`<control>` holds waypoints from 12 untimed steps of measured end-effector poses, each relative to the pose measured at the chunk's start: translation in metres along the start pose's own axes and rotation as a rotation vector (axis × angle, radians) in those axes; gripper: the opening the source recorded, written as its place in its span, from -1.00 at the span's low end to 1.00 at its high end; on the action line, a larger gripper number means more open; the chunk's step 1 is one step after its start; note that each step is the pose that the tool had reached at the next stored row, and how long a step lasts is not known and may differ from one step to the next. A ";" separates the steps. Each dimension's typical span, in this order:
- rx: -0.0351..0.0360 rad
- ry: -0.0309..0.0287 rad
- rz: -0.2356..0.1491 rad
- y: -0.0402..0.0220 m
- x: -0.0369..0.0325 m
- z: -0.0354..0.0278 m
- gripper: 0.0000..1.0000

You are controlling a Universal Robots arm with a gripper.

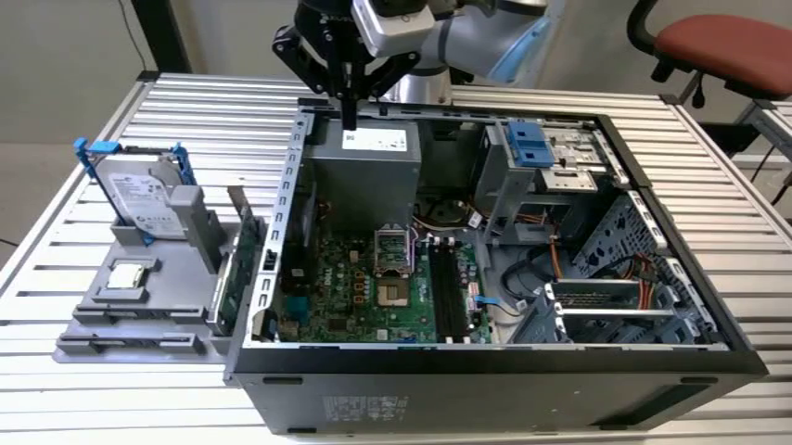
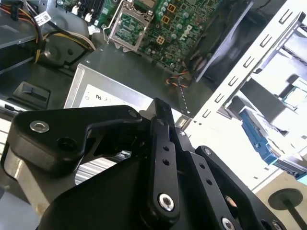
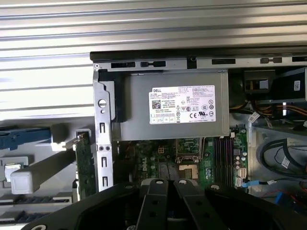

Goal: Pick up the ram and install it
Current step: 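Reach for the ram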

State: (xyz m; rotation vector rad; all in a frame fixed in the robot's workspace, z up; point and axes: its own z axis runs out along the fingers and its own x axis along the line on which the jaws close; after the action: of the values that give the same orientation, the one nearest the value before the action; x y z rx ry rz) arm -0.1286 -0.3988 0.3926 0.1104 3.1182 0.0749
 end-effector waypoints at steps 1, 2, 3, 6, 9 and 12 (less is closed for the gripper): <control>0.0000 0.0000 0.000 -0.0001 0.0016 0.0000 -1.00; -0.0001 0.0000 0.000 -0.0002 0.0033 0.0000 -1.00; 0.0000 0.0000 0.000 -0.0004 0.0051 -0.0001 -1.00; -0.0001 0.0000 0.000 -0.0008 0.0108 -0.0002 -1.00; 0.0000 0.0000 0.000 -0.0012 0.0164 -0.0003 -1.00; 0.0000 0.0001 0.000 -0.0015 0.0220 -0.0005 -1.00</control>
State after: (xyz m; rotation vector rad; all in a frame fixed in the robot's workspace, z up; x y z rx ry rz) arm -0.1506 -0.3988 0.3926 0.1096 3.1183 0.0749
